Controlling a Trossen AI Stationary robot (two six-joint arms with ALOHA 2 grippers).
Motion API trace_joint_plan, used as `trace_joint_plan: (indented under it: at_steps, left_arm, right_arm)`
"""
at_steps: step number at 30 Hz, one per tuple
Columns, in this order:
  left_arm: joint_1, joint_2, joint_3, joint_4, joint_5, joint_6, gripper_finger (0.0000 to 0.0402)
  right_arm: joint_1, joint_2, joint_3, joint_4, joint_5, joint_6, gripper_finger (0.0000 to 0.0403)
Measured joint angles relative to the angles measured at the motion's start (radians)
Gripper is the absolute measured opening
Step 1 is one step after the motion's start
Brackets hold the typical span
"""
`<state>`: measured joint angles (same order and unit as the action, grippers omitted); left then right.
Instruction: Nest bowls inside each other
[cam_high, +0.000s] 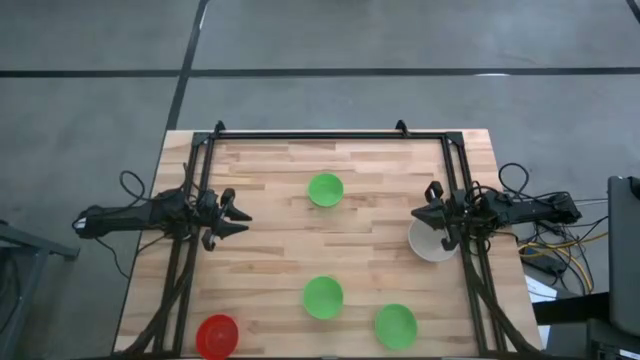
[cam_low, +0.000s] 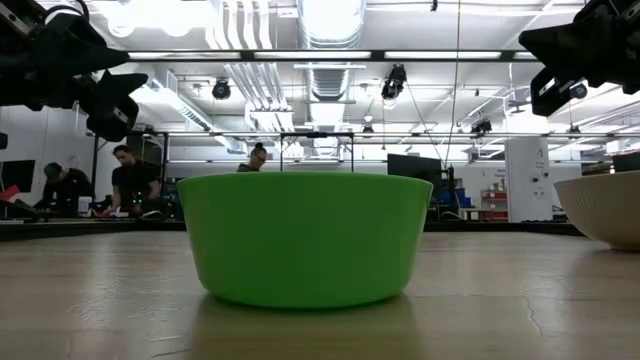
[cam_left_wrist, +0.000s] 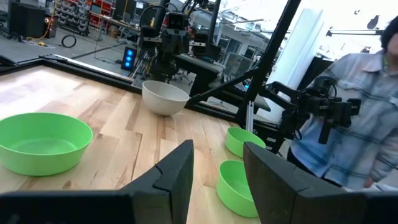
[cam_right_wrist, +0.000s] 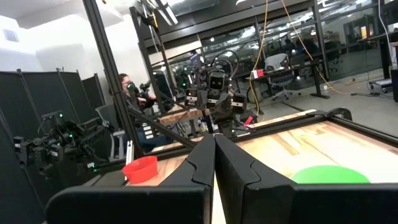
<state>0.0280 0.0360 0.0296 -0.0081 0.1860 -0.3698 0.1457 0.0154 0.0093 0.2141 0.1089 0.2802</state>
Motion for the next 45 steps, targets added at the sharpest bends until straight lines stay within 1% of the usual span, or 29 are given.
trace_joint_plan:
  at_steps: [36,41,45]
  left_arm:
    - [0.000,0.000,0.000,0.000,0.000,0.000,0.0145]
    - [0.000,0.000,0.000,0.000,0.000,0.000,0.0145]
    - [0.000,0.000,0.000,0.000,0.000,0.000,0.0145]
  right_arm:
    - [0.000,0.000,0.000,0.000,0.000,0.000,0.0008]
    - [0.000,0.000,0.000,0.000,0.023,0.056,0.0008]
    - [0.000,0.000,0.000,0.000,0.024,0.053,0.0008]
